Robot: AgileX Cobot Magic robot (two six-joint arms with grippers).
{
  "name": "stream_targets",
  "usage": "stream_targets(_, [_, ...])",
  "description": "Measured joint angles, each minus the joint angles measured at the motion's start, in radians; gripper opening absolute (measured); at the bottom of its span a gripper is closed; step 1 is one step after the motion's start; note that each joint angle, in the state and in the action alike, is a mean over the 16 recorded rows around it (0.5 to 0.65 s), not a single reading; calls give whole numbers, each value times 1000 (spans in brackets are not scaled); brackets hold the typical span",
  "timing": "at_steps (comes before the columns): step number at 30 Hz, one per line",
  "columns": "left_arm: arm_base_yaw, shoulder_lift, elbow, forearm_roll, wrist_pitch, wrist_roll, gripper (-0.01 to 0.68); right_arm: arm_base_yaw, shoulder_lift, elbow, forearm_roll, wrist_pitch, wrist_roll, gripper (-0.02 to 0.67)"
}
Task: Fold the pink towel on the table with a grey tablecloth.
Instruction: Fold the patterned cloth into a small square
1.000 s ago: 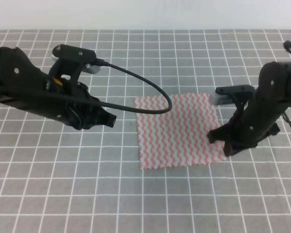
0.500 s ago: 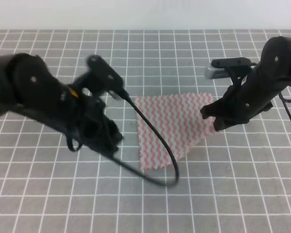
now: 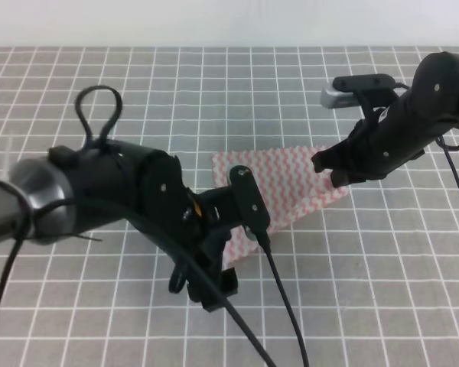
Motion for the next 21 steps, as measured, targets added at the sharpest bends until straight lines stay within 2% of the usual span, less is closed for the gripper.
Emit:
stream_targets(16, [-14,83,0,22,-171,-1,527,1,10,-3,0,-57,-3,-16])
stream_targets(21, [-14,94,1,23,-203,-3,493,1,6,-3,1,-62,-3,-16])
